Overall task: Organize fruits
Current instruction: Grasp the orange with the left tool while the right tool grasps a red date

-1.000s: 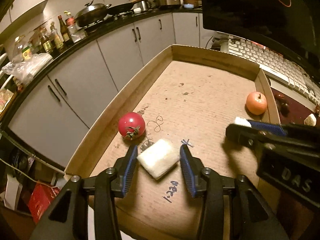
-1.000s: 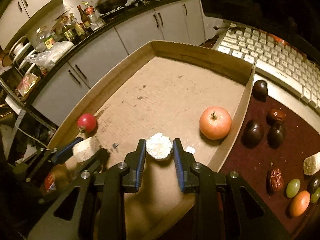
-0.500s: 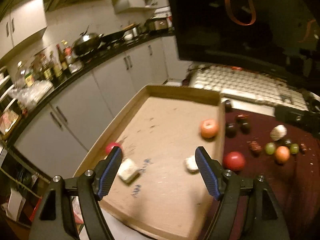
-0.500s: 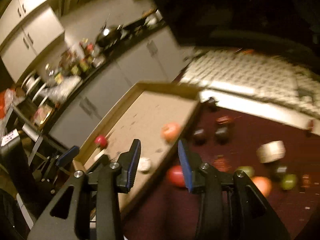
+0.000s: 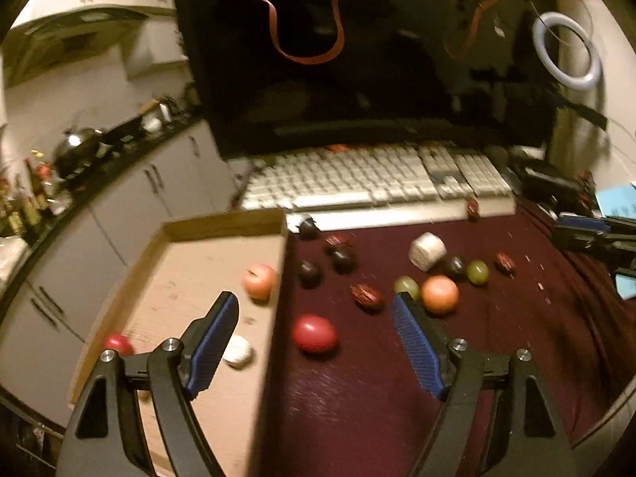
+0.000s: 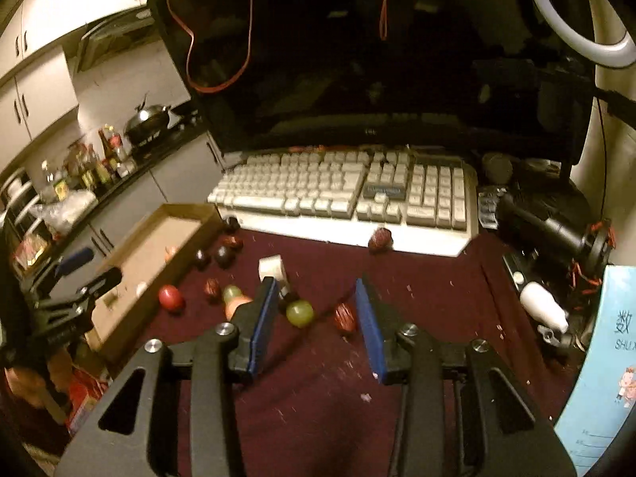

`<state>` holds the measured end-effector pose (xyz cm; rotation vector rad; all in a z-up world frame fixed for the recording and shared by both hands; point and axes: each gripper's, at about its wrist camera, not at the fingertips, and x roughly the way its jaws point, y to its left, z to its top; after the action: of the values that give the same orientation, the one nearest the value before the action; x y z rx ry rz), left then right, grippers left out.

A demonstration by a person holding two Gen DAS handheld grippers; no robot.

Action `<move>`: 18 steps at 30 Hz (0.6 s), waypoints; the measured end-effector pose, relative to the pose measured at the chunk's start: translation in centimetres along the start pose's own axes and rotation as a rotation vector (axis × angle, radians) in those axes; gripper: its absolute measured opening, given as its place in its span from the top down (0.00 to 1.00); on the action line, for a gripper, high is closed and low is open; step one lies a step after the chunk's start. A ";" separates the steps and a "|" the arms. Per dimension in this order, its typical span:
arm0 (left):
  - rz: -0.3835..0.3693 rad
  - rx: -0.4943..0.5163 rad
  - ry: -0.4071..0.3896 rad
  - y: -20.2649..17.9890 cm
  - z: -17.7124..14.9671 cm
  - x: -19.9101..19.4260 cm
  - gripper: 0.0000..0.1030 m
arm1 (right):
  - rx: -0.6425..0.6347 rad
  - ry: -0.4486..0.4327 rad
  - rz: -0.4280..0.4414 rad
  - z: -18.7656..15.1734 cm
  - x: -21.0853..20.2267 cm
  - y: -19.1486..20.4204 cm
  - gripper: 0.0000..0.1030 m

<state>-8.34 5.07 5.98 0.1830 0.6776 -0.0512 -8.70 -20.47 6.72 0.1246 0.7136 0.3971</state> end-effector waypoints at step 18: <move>-0.241 -0.006 0.176 -4.9 -0.1 5.0 0.37 | -0.067 0.164 -0.117 -1.8 7.3 0.4 0.68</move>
<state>-5.02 0.28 2.00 0.0995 0.8732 -0.2664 -5.02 -17.21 1.00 -0.0134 0.8644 0.3206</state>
